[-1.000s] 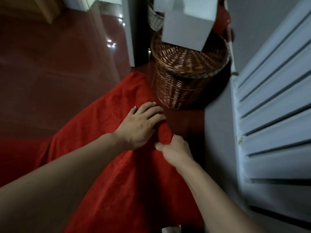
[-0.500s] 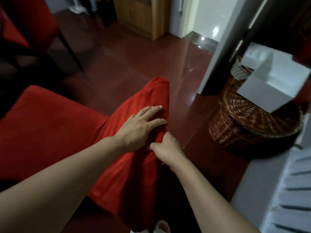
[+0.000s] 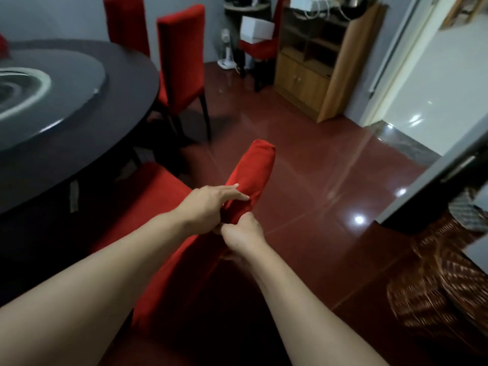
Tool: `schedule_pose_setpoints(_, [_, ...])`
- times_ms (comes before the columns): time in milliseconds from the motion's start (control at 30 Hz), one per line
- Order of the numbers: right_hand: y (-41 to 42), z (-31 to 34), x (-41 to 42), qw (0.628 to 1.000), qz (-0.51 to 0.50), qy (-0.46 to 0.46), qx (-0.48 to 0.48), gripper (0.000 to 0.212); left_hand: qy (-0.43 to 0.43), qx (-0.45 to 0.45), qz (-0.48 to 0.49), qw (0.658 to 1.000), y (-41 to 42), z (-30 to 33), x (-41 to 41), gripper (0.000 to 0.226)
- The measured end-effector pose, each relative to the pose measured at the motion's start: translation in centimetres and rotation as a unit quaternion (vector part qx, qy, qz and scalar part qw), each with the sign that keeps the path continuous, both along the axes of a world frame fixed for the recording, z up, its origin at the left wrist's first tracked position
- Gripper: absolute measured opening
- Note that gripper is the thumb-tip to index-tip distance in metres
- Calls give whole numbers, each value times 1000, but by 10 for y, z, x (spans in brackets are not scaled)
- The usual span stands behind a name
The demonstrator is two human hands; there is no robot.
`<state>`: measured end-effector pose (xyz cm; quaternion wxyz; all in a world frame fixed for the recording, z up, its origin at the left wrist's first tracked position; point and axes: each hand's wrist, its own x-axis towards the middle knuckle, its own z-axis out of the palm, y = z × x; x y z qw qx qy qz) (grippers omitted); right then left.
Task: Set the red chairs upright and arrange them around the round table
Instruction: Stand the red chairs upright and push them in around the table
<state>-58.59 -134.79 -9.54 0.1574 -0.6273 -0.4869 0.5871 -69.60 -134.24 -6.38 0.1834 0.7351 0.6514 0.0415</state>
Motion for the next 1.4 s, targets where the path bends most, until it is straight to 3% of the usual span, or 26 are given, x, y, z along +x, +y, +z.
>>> schedule_pose_setpoints(200, [23, 10, -65, 999, 35, 29, 27, 39, 19, -55, 37, 998, 15, 23, -78, 85])
schedule_pose_setpoints(300, [34, 14, -71, 980, 17, -8, 198, 35, 48, -44, 101, 993, 10, 20, -110, 78])
schedule_pose_setpoints(367, [50, 19, -72, 931, 65, -51, 356, 53, 20, -35, 156, 987, 9, 22, -125, 76])
schedule_pose_setpoints(433, [77, 20, -81, 848, 245, -142, 449, 82, -17, -30, 205, 978, 7, 22, -128, 72])
schedule_pose_setpoints(533, [110, 21, -97, 747, 437, -219, 450, 93, -39, -10, 263, 964, -1, 11, -117, 55])
schedule_pose_setpoints(633, [127, 14, -102, 704, 481, -218, 474, 93, -86, 3, 332, 939, -6, 6, -110, 45])
schedule_pose_setpoints(867, [137, 17, -103, 647, 516, -228, 513, 88, -55, -7, 402, 914, -12, 14, -97, 37])
schedule_pose_setpoints(1067, [153, 17, -120, 588, 548, -211, 557, 87, 102, -67, 402, 907, -35, 9, -93, 70])
schedule_pose_setpoints(1267, [158, 15, -116, 557, 550, -210, 586, 62, 172, -19, 437, 882, -31, -6, -94, 46])
schedule_pose_setpoints(1400, [165, 15, -121, 554, 563, -206, 578, 58, 175, -24, 448, 876, -29, -7, -101, 47])
